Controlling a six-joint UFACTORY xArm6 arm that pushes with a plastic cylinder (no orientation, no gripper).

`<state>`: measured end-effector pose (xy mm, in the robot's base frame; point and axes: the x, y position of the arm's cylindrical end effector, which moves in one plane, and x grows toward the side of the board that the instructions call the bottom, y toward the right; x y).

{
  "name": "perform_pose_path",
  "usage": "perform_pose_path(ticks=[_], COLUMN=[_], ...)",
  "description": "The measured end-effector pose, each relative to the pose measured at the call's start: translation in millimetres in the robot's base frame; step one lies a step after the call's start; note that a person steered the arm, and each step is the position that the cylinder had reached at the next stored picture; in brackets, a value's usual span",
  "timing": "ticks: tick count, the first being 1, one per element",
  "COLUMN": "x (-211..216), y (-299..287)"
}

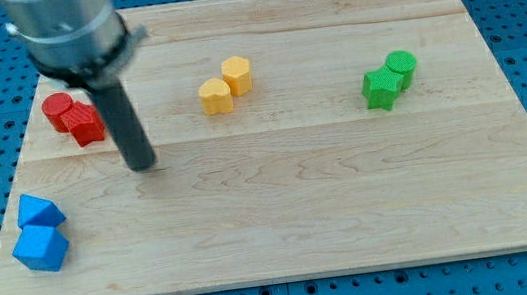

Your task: Push the blue cube into the red star

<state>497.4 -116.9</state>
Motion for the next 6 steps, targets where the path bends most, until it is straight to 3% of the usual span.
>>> perform_pose_path(ticks=[1,2,4,6], x=[98.7,120.7,98.2,60.9], y=[8.2,-23.3,-133.7,-111.0])
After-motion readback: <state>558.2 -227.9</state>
